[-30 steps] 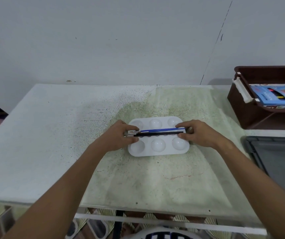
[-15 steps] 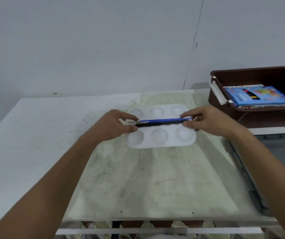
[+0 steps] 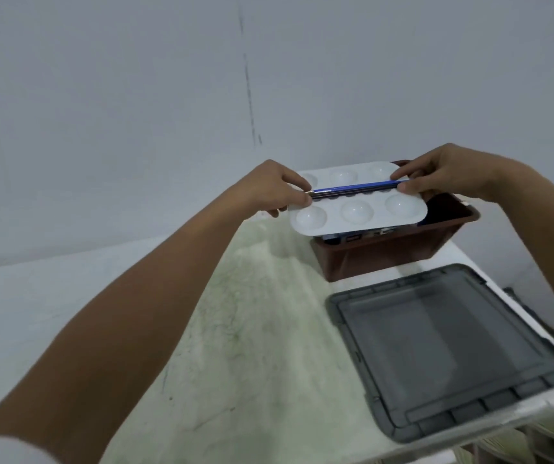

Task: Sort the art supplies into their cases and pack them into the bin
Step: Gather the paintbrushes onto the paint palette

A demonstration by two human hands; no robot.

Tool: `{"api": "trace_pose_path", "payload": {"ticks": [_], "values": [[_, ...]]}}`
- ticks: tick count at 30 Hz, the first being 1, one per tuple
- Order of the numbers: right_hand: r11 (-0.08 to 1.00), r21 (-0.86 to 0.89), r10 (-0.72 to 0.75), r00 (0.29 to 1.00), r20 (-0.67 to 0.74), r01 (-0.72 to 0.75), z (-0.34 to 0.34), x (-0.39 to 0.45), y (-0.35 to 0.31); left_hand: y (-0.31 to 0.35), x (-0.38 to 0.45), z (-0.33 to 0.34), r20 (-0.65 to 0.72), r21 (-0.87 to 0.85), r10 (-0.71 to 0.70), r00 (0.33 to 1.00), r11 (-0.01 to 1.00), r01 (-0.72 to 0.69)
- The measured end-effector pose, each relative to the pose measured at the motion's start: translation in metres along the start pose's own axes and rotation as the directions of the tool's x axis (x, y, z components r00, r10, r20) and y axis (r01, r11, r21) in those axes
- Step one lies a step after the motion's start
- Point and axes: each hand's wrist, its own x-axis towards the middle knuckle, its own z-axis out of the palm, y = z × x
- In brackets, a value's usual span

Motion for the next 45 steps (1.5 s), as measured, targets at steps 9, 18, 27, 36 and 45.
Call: {"api": "trace_pose_path", "payload": {"ticks": [9,18,27,36,45], "values": [[0.994,-0.078,0.084,0.996,0.027,-0.082,-0.037,0.056,0.056,0.021,0.074,0.055,0.038,0.036,-0.06,0.997,0.998,0.058],[0.926,-0.378,0.002,0.999,0.036,0.012,-0.01,0.092,0.082,0.008,0.099,0.086,-0.011,0.44,-0.155,0.988,0.886,0.144],[0.897,-0.439,-0.005,0.995,0.1,0.049,-0.007,0.103,0.088,0.006,0.104,0.086,0.017,0.481,-0.146,0.989,0.868,0.12],[0.901,-0.429,-0.009,0.992,0.126,0.063,-0.009,0.106,0.092,0.004,0.105,0.084,0.043,0.355,-0.147,0.988,0.927,0.122],[0.908,-0.414,-0.018,0.993,0.119,0.066,-0.008,0.11,0.093,0.006,0.104,0.078,0.089,0.32,-0.116,0.989,0.944,0.082]]}}
